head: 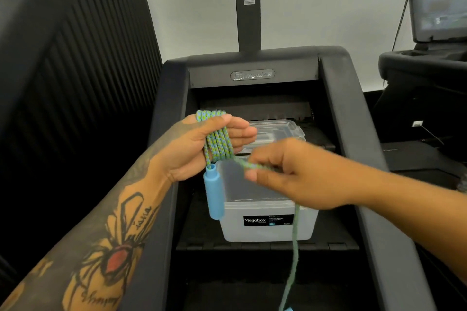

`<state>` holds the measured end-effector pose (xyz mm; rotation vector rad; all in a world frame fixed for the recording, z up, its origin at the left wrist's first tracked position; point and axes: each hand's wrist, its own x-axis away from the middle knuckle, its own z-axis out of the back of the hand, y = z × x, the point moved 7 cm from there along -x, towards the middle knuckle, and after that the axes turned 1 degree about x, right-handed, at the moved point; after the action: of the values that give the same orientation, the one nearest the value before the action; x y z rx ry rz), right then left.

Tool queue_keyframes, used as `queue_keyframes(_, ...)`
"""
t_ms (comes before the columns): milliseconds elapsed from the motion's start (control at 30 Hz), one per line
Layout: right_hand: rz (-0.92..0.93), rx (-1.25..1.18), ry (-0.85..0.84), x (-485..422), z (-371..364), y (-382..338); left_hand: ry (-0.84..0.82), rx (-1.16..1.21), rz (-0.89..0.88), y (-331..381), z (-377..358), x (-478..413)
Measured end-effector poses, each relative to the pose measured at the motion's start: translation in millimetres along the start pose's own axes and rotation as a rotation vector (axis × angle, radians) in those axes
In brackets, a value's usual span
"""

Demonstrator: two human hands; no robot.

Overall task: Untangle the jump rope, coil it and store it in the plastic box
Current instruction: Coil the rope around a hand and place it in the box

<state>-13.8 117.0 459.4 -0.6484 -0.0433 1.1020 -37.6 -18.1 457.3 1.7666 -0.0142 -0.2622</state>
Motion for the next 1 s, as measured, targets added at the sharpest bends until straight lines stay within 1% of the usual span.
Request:
queue_keyframes(100,0.050,0.036,0.136,-10.0,35.7,-13.4,-0.065,-0.017,0.031,-1.6,-9.1,5.2)
queue_keyframes(133,0.043,0.046,0.185,-15.5,45.8,-11.7,-0.100,-0.001,0.037,-1.5,-14.3,6.5)
queue_keyframes(200,0.023,0.044,0.228,-27.6,57.4,-5.2,-0.142,0.021,0.031,-0.4,-22.1,7.7)
queue_keyframes(267,0.021,0.045,0.236,-38.0,60.4,0.8,-0.132,-0.011,0.003,1.8,-25.3,6.1)
queue_keyframes(367,0.028,-0.012,0.276,-47.5,58.7,12.7,-0.067,-0.081,-0.028,4.0,-23.2,3.2)
queue_keyframes(467,0.060,-0.089,0.309,-49.6,53.4,19.2,-0.021,-0.068,-0.024,3.8,-19.8,2.5)
queue_keyframes(733,0.083,-0.211,0.320,-49.5,42.7,29.6,-0.063,0.048,0.019,0.2,-23.6,1.0)
queue_keyframes(833,0.025,-0.352,0.287,-47.8,25.4,44.7,-0.108,0.083,-0.015,4.7,-27.0,1.2)
queue_keyframes(867,-0.002,-0.358,0.269,-46.6,16.2,50.8,-0.111,0.088,-0.029,6.0,-28.0,1.2)
queue_keyframes(933,-0.083,-0.271,0.225,-40.0,-1.3,61.2,-0.108,0.110,-0.045,7.1,-28.6,0.6)
queue_keyframes(1000,-0.148,-0.210,0.143,-30.8,-20.9,63.6,-0.107,0.120,-0.053,7.0,-27.8,-0.7)
